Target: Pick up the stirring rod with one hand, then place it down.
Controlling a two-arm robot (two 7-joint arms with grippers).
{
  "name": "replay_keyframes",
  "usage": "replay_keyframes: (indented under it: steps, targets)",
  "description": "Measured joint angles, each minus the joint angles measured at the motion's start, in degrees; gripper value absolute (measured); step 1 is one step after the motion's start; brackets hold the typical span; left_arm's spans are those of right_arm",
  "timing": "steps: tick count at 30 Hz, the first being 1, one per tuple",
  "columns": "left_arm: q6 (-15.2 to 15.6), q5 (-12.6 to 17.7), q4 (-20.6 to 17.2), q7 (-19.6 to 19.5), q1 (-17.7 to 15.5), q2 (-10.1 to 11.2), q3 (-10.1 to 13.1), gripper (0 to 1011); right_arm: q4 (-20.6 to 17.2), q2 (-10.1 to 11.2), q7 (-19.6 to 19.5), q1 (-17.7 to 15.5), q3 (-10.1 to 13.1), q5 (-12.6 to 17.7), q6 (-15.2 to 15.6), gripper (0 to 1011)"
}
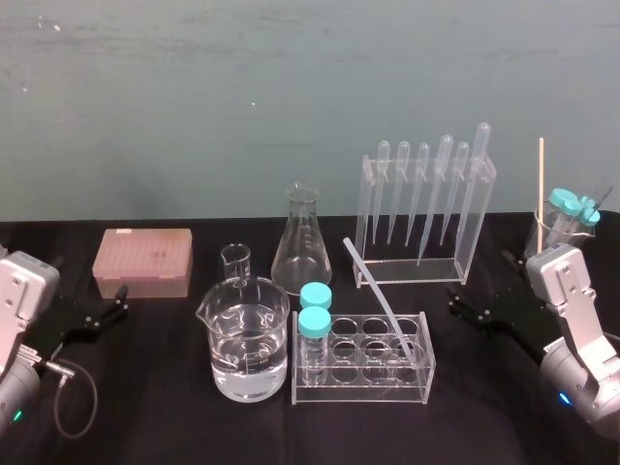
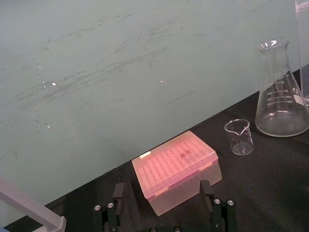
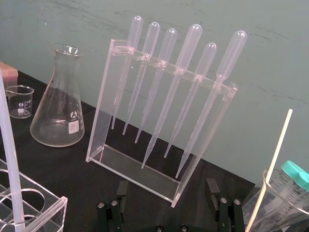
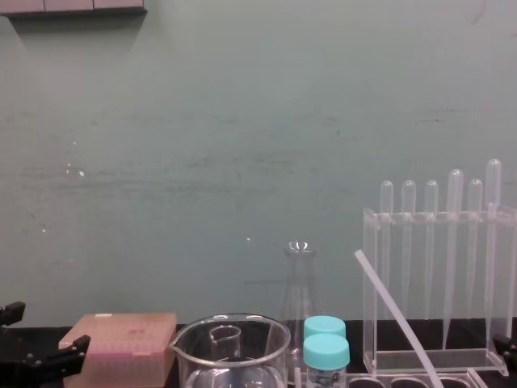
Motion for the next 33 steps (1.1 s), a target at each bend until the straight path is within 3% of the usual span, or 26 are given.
replay_keyframes:
  steps: [33]
  targets:
    - [0.0, 0.0, 0.0, 0.0, 0.0, 0.0, 0.0, 1000, 0.0, 0.0, 0.0, 0.0, 0.0, 0.0, 0.0, 1003]
